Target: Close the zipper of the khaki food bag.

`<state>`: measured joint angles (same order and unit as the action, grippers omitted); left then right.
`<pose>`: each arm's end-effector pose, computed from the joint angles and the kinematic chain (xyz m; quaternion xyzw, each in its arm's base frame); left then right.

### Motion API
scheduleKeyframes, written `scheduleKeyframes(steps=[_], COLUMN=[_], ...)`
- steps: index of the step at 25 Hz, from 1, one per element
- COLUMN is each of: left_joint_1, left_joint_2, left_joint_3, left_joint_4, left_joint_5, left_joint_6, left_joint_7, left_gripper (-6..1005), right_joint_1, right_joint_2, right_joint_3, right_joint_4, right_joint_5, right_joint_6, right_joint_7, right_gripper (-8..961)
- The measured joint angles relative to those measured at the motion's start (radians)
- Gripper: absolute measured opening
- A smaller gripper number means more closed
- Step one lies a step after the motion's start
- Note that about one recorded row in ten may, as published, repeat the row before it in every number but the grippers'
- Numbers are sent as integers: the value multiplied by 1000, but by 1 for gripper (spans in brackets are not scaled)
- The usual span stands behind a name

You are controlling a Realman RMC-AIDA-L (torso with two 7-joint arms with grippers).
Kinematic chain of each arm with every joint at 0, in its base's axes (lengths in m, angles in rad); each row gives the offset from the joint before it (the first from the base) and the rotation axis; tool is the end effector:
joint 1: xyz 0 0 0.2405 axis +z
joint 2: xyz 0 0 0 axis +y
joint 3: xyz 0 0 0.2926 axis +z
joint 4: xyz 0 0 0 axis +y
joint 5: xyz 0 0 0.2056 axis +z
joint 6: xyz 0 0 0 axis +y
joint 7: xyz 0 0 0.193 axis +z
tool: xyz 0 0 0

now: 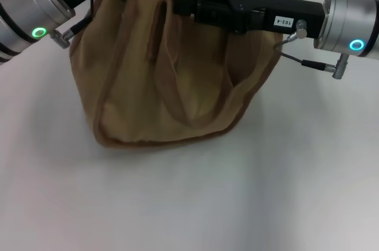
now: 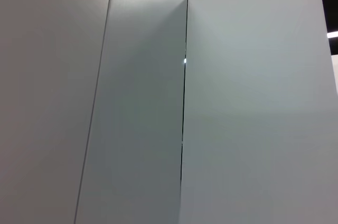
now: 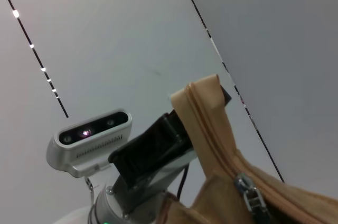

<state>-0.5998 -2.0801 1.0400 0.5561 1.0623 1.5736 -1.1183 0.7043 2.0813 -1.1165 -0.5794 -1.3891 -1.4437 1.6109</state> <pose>-0.1407 0.3961 -0.0067 -0.8187 -0.0660 -0.5383 0.1890 0.1286 0.4004 -0.0756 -0.8866 0.2374 0.3962 0.0259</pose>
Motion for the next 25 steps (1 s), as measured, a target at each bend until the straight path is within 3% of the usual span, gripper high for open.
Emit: scheduleKeyframes(steps=[18, 25], left_joint_1=[0, -1], left_joint_2=[0, 0], left_joint_3=[0, 0], left_joint_4=[-11, -12], left_joint_5=[2, 2], left_joint_6=[-28, -28], left_joint_7=[14, 16], left_gripper=[134, 136], right_joint_1=[6, 16], right_joint_2=[3, 2], right_joint_3=[-2, -14], right_joint_4=[-4, 14], right_joint_5=[42, 40], right_joint_6=[-35, -28], right_joint_7=[-66, -66], right_gripper=[514, 462])
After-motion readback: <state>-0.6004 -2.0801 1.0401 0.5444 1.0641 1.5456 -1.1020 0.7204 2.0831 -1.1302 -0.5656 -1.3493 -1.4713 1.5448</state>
